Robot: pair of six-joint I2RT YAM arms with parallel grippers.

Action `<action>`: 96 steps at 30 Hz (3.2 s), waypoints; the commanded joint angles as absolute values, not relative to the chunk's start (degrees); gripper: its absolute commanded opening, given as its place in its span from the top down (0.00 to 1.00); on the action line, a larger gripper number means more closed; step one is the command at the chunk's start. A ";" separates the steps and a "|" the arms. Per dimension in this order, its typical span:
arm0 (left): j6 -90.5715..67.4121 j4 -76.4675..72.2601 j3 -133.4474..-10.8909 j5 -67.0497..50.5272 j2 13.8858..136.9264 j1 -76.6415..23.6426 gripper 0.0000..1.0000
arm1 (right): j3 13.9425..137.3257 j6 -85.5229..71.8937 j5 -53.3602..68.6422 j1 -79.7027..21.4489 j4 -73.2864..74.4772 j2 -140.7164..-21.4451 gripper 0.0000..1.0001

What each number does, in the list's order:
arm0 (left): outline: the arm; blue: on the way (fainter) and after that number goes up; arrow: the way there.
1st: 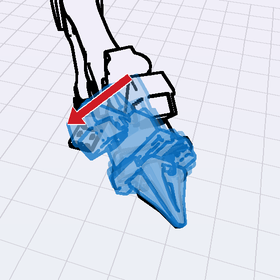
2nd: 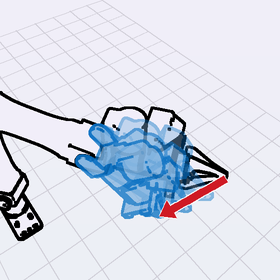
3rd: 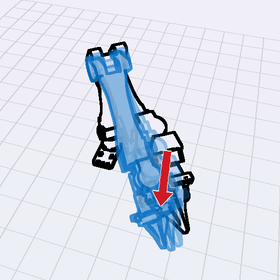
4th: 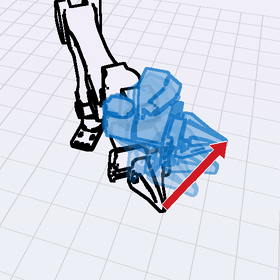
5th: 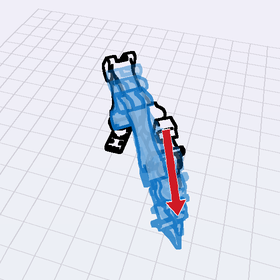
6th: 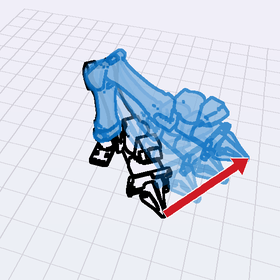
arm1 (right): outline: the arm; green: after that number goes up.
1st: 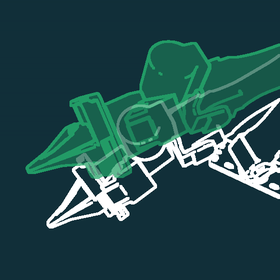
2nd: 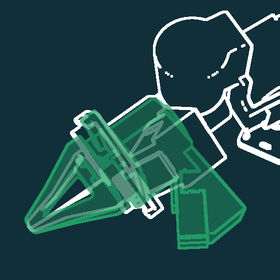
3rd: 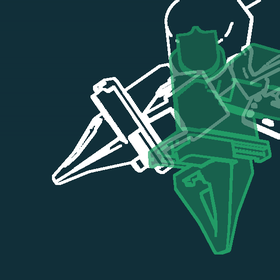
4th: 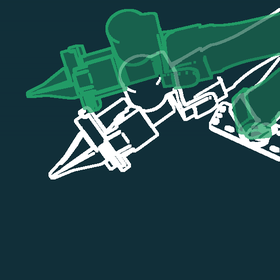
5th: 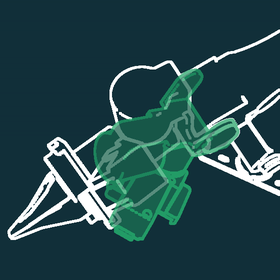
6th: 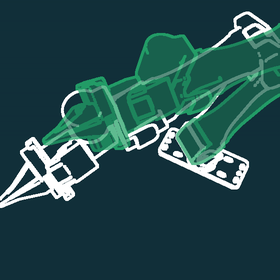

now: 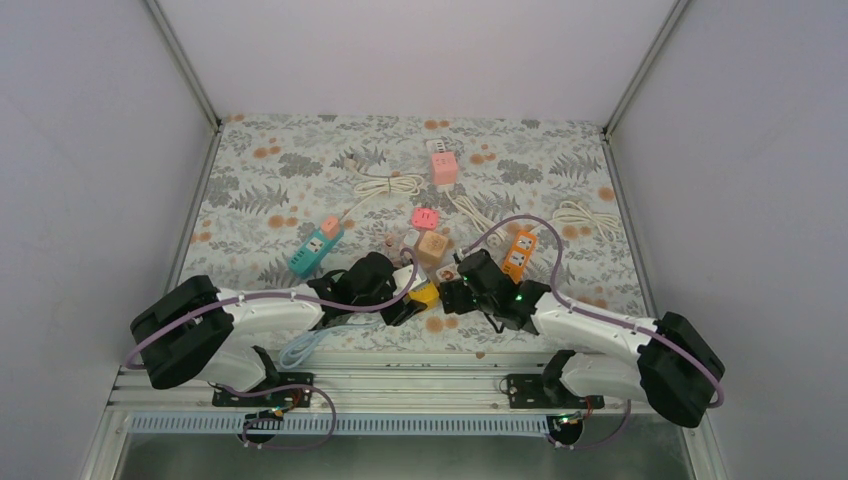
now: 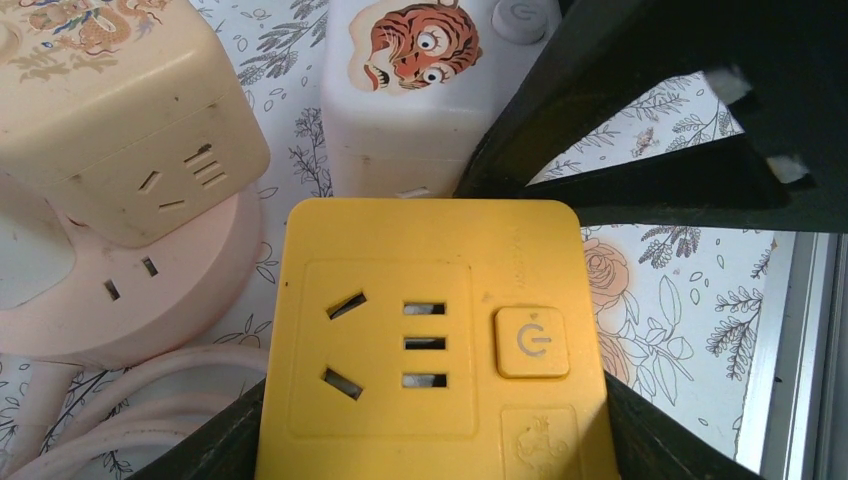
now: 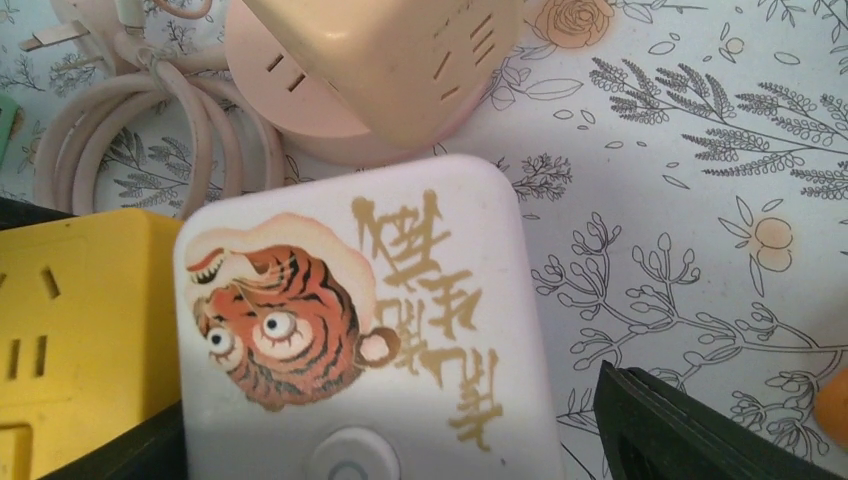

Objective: Insert the plug

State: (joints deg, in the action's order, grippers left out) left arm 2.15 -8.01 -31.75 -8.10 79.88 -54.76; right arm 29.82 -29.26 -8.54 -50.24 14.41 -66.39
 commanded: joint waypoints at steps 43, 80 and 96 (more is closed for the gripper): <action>1.64 -6.37 -31.05 -0.60 82.27 -58.01 0.42 | 32.76 -33.40 4.16 -43.31 20.89 -68.46 0.41; -11.23 -3.25 -45.78 1.72 81.33 -58.90 0.32 | 37.18 -38.84 5.51 -34.31 25.40 -59.78 0.34; -11.33 -2.28 -49.58 0.45 89.78 -58.39 0.64 | 34.00 -38.10 14.95 -33.50 24.92 -61.00 0.56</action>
